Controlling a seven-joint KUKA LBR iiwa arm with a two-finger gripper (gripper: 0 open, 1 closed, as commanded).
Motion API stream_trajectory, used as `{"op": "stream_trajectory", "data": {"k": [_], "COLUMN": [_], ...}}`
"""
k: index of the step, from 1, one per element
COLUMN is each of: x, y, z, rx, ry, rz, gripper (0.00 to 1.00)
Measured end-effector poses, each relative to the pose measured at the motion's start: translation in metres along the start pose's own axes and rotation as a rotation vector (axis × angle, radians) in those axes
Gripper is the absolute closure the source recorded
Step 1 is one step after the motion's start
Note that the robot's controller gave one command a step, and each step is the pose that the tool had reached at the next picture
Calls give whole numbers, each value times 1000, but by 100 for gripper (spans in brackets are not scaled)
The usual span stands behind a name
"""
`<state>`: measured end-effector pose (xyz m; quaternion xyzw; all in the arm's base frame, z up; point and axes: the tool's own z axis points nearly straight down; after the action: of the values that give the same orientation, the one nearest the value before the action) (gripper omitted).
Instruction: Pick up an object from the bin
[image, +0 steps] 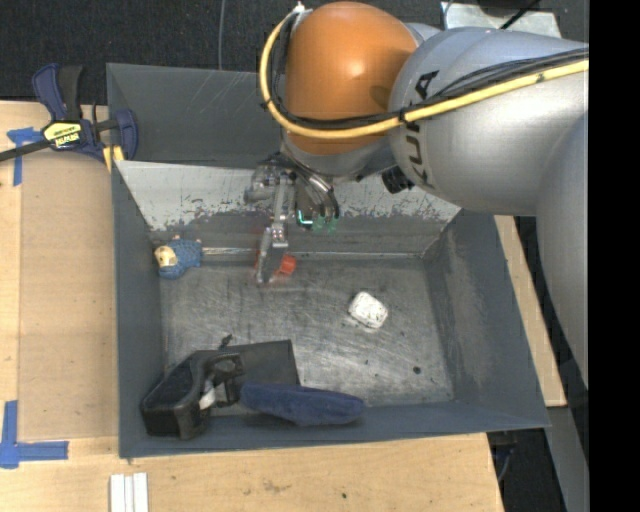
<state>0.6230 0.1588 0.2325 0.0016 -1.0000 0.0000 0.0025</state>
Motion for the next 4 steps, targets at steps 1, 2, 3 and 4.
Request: {"op": "stream_trajectory", "data": {"k": [1,2,3,4], "x": [-2,103,100,143], "y": [-1,6,5,6], "z": [-5,40,38,122], "rx": [-1,0,-1,2], "ry": [-9,-1,-6,2], "rz": [4,200,202,241], "gripper": [100,100,0,0]}}
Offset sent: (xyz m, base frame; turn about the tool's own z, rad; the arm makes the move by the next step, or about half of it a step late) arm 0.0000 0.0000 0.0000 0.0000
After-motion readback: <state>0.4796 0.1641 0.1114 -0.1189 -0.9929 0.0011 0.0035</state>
